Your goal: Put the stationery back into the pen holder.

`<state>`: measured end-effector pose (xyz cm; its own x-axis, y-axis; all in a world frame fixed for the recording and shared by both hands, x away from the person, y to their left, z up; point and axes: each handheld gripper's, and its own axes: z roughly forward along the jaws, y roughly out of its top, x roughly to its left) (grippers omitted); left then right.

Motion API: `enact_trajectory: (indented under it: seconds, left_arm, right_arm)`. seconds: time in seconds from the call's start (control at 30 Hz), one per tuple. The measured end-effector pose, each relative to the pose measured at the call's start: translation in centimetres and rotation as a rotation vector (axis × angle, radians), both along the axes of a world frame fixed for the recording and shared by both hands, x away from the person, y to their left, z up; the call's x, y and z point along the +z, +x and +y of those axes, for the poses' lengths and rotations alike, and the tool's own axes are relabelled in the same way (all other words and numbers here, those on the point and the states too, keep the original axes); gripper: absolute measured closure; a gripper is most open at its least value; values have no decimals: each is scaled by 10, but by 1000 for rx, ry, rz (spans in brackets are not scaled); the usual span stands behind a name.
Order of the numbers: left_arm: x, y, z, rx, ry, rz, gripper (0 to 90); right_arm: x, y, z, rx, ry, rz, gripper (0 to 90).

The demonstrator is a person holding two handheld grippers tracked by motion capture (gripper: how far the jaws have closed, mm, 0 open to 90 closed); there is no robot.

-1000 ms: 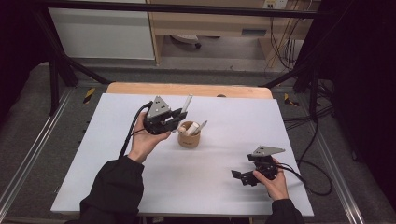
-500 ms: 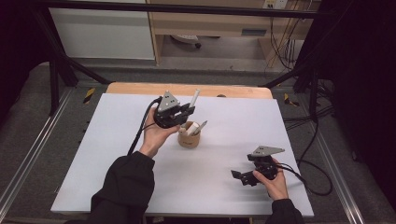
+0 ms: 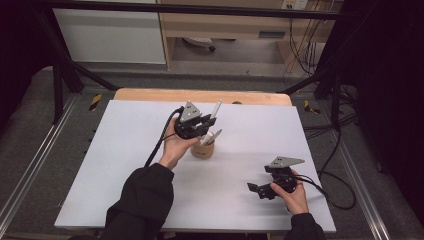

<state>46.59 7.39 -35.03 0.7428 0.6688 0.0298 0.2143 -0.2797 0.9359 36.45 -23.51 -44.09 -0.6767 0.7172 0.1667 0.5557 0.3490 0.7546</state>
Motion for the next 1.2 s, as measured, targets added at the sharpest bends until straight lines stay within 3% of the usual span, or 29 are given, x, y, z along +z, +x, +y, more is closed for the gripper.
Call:
enact_trajectory:
  seconds: [0.3,0.97,1.2]
  left_arm:
    - [-14,1,-7,-19,21,14,779]
    - [-43,0,4,-30,64,43,778]
    - [-45,-3,6,-38,77,56,777]
  right_arm:
    - [0,0,0,3,-1,-2,8]
    - [-1,1,0,10,-8,-7,8]
    - [-1,0,1,8,-9,2,8]
